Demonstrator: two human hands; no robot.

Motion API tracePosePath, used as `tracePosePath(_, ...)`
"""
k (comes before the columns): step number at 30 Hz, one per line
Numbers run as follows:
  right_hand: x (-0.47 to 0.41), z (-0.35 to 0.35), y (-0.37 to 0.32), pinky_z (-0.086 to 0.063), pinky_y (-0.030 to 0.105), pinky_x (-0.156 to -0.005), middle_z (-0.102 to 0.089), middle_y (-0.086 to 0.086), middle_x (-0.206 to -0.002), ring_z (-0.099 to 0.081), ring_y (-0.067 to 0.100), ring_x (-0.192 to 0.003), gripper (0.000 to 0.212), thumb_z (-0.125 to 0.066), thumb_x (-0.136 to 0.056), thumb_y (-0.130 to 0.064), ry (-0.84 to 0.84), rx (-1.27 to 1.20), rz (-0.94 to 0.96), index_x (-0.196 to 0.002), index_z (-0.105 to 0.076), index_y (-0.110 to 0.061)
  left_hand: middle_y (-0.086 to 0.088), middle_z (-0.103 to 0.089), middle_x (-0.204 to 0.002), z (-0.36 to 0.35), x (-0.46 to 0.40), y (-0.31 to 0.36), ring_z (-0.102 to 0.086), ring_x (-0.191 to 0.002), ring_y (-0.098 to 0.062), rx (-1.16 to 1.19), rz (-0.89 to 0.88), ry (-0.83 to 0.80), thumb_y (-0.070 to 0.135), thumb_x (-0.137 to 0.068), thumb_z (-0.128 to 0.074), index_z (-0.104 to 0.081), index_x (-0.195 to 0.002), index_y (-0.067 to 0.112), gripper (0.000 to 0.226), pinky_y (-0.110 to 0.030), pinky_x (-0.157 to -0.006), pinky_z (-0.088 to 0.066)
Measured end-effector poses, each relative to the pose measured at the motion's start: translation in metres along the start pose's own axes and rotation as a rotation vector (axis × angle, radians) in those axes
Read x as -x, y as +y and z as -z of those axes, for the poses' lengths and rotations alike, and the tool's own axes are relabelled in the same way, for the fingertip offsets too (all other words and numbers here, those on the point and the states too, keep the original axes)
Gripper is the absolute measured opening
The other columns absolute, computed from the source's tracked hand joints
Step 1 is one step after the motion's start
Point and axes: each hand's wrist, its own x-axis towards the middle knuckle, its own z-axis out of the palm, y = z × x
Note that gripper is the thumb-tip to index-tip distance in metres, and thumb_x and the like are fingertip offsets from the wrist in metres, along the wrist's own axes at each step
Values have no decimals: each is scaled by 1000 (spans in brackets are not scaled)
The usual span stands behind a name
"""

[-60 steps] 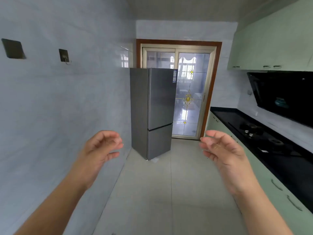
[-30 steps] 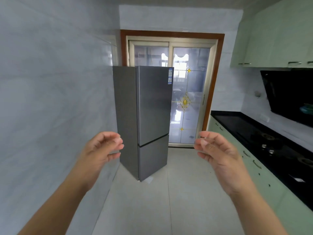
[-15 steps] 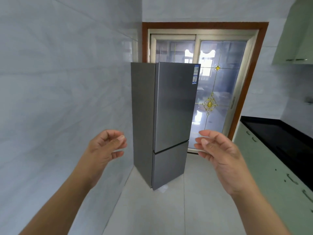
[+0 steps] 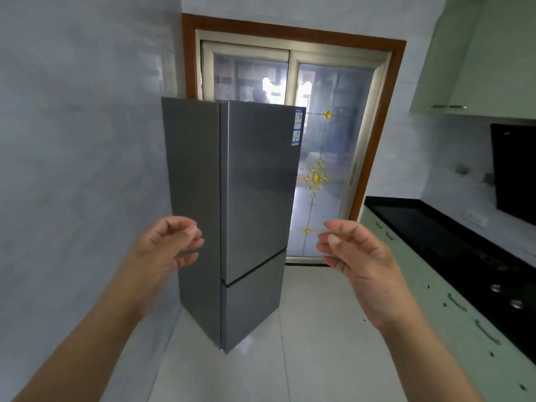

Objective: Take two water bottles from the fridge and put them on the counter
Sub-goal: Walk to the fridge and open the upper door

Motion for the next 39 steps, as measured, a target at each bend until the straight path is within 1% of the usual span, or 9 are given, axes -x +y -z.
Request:
tracePosePath(4,-54,1,29,-53,40,-92,-73,6,-97,-71,23,-96,24,-73,-76,-29,6,-8,-15,-99,-75,-24,-2,-77,-90,-6,-46,-20,-73,-95,-24,-24,10,-6,53,-55,-86,-74,-87,26,44,-40,-85,-55)
tracePosePath(8,-118,2,60,-53,36,-87,-74,10,-99,-72,25,-96,22,-73,-76,-31,-55,-29,-21,-98,-76,-26,-4,-74,-88,-16,-92,-37,-72,-85,-19,-39,-5,53,24,-73,-79,-69,-90,18,21,-44,-90,-53)
tracePosePath(14,-214,-11,89,-54,31,-85,-74,14,-109,-73,28,-103,43,-81,-68,-47,-174,-67,-25,-104,-74,-24,2,-77,-84,-17,-149,-46,-75,-82,-12,-95,-22,157,40,-62,-75,-70,-89,19,34,-40,-87,-54)
tracePosePath(21,-296,-47,119,-56,33,-90,-75,10,-107,-73,21,-101,73,-82,-49,-69,-288,-75,-17,-106,-73,-24,-3,-73,-86,2,-213,-64,-69,-91,-22,-115,-36,248,30,-71,-75,-69,-90,18,23,-42,-88,-54)
tracePosePath(25,-336,-71,147,-54,36,-92,-76,8,-104,-72,26,-105,45,-81,-69,-47,-296,-59,-64,-106,-74,-23,-3,-75,-88,20,-260,-81,-72,-89,-18,-137,-31,234,34,-72,-73,-71,-89,20,22,-41,-88,-56)
tracePosePath(29,-383,-102,169,-56,34,-90,-73,14,-105,-71,27,-105,52,-84,-60,-56,-268,-19,-43,-102,-75,-28,0,-75,-85,41,-325,-102,-74,-83,-11,-119,-44,210,22,-80,-74,-67,-94,14,18,-39,-88,-54)
tracePosePath(32,-421,-126,180,-56,37,-92,-70,21,-109,-68,34,-108,30,-78,-78,-31,-214,-20,-17,-105,-73,-19,5,-74,-78,58,-383,-116,-73,-73,-4,-78,-40,162,15,-87,-67,-65,-92,15,5,-34,-83,-54)
tracePosePath(36,-467,-152,184,-55,40,-93,-69,22,-105,-66,38,-107,19,-65,-90,-11,-152,24,29,-107,-71,-15,-1,-70,-85,70,-457,-123,-69,-78,-13,-53,-20,85,12,-90,-65,-61,-92,15,5,-22,-69,-55)
tracePosePath(39,-494,-164,183,-55,40,-93,-69,22,-103,-68,36,-100,19,-74,-85,-18,-126,46,72,-104,-74,-21,0,-72,-84,76,-509,-127,-68,-82,-17,-44,-22,59,7,-95,-56,-64,-91,17,13,-28,-74,-54)
